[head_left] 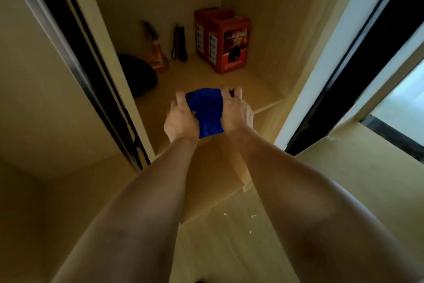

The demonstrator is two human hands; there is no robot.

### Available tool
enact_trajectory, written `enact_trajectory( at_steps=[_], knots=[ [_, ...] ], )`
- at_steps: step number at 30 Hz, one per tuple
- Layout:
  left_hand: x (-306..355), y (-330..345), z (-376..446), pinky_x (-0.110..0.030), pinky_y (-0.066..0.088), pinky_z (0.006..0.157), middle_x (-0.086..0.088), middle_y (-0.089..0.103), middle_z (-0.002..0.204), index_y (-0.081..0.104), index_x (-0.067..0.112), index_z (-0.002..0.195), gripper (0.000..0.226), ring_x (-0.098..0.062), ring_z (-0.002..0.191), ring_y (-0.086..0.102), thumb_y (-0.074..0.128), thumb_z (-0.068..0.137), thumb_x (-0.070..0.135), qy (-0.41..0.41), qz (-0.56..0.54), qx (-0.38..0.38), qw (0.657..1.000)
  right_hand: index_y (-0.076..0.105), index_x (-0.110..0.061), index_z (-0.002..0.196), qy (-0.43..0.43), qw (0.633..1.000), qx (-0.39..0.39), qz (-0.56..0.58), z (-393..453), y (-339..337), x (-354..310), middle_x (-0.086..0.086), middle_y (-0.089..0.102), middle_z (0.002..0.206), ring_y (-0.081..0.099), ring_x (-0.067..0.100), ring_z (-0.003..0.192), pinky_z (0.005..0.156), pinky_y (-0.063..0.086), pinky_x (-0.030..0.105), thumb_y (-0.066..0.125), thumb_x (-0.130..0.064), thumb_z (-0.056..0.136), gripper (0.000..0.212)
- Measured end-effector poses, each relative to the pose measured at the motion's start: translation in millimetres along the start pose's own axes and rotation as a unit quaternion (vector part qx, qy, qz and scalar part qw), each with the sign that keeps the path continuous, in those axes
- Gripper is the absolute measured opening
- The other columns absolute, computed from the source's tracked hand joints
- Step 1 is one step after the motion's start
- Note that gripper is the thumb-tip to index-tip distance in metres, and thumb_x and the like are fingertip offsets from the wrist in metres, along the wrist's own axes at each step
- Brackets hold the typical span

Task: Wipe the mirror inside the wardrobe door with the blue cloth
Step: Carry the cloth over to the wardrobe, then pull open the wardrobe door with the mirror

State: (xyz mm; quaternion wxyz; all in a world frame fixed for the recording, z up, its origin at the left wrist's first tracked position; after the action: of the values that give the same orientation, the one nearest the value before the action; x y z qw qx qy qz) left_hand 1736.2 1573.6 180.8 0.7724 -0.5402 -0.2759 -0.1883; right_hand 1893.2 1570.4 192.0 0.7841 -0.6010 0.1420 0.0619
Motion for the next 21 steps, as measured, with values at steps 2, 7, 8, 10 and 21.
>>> enact_trajectory(
  at_steps=[2, 7, 8, 10, 21],
  knots=[
    [-7.2, -5.0, 13.8, -0.036, 0.043, 0.066, -0.010, 0.054, 0.123, 0.037, 0.013, 0.125, 0.043, -0.030, 0.104, 0.057, 0.057, 0.088, 0.007, -0.024, -0.049, 0.037, 0.998, 0.026, -0.019, 0.145, -0.015, 1.000, 0.013, 0.006, 16.7, 3.8, -10.9, 0.012, 0.036, 0.131, 0.054, 0.026, 0.096, 0.069, 0.045, 0.033, 0.058, 0.000, 0.083, 0.072],
    [-34.4, 41.7, 33.8, -0.038, 0.051, 0.077, -0.014, 0.029, 0.146, 0.032, 0.011, 0.134, 0.055, -0.033, 0.114, 0.050, 0.053, 0.085, -0.003, -0.097, -0.020, -0.099, 0.990, 0.018, -0.018, 0.148, -0.009, 0.992, -0.126, 0.008, 39.6, 60.1, -22.0, 0.012, 0.016, 0.151, 0.052, 0.033, 0.114, 0.078, 0.050, 0.034, 0.062, 0.001, 0.081, 0.083],
    [-42.1, 56.3, 32.5, -0.039, 0.050, 0.087, -0.013, 0.019, 0.152, 0.030, 0.012, 0.138, 0.059, -0.034, 0.124, 0.043, 0.053, 0.085, -0.002, -0.108, 0.015, -0.157, 0.982, 0.018, -0.019, 0.148, -0.012, 0.983, -0.182, -0.010, 37.7, 78.7, -23.2, 0.011, 0.009, 0.154, 0.045, 0.034, 0.122, 0.085, 0.049, 0.037, 0.061, -0.001, 0.083, 0.080],
    [-55.0, 71.2, 28.5, -0.040, 0.043, 0.100, -0.008, 0.002, 0.158, 0.027, 0.016, 0.143, 0.063, -0.031, 0.138, 0.024, 0.054, 0.088, 0.004, -0.113, 0.067, -0.221, 0.966, 0.022, -0.020, 0.147, -0.019, 0.962, -0.268, -0.056, 31.6, 109.8, -21.0, 0.010, -0.004, 0.157, 0.024, 0.034, 0.138, 0.100, 0.041, 0.043, 0.057, -0.007, 0.087, 0.071],
    [-60.8, 67.6, 18.1, -0.043, 0.039, 0.100, -0.006, -0.003, 0.158, 0.022, 0.024, 0.146, 0.068, -0.030, 0.141, 0.012, 0.058, 0.088, 0.019, -0.072, 0.162, -0.251, 0.951, 0.024, -0.027, 0.148, -0.030, 0.941, -0.308, -0.138, 22.2, 123.2, -17.7, 0.006, -0.016, 0.157, -0.003, 0.034, 0.144, 0.111, 0.025, 0.046, 0.053, -0.013, 0.091, 0.066]
  ],
)
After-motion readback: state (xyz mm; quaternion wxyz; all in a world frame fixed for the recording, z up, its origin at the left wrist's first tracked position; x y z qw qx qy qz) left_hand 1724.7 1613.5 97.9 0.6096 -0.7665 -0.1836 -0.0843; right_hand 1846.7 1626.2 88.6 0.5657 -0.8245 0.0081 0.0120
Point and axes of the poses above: each hand's wrist, its own z-axis towards the middle knuckle, its own y-axis out of the palm, x = y × z, the point moved 10 cm from there along z, towards the middle knuckle
